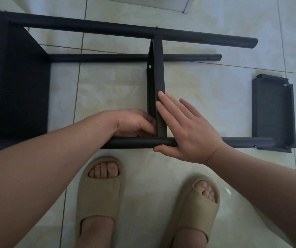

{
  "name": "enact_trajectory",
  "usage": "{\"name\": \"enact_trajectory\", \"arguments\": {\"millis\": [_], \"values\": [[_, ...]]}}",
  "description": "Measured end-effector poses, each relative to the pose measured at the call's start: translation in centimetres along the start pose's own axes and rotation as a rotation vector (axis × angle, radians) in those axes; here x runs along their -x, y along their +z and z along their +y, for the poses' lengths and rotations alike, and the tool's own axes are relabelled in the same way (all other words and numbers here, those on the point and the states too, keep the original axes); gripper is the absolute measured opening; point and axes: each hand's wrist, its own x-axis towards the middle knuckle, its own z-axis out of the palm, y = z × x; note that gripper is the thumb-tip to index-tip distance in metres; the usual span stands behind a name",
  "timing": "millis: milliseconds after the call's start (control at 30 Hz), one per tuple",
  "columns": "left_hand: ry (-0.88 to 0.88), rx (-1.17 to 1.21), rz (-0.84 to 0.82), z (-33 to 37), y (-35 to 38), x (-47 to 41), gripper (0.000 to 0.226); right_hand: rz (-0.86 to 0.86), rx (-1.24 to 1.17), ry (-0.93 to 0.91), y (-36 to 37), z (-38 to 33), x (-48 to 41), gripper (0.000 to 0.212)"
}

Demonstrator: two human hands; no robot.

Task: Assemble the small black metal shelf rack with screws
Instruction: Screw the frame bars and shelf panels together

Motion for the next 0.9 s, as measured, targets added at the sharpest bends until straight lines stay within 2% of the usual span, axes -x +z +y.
{"name": "enact_trajectory", "arguments": {"millis": [767, 833, 900], "values": [[0.002, 0.059, -0.029, -0.31, 0.04, -0.28, 0.016, -0.036, 0.001, -0.024, -0.06, 0.06, 0.21, 0.098], [-0.014, 0.020, 0.006, -0.25, 0.16, -0.36, 0.013, -0.066, -0.011, -0.017, -0.17, 0.00, 0.22, 0.098], [-0.028, -0.194, 0.113, 0.05, 0.38, 0.02, 0.013, -0.142, -0.013, 0.004, -0.52, -0.15, -0.03, 0.099]]}}
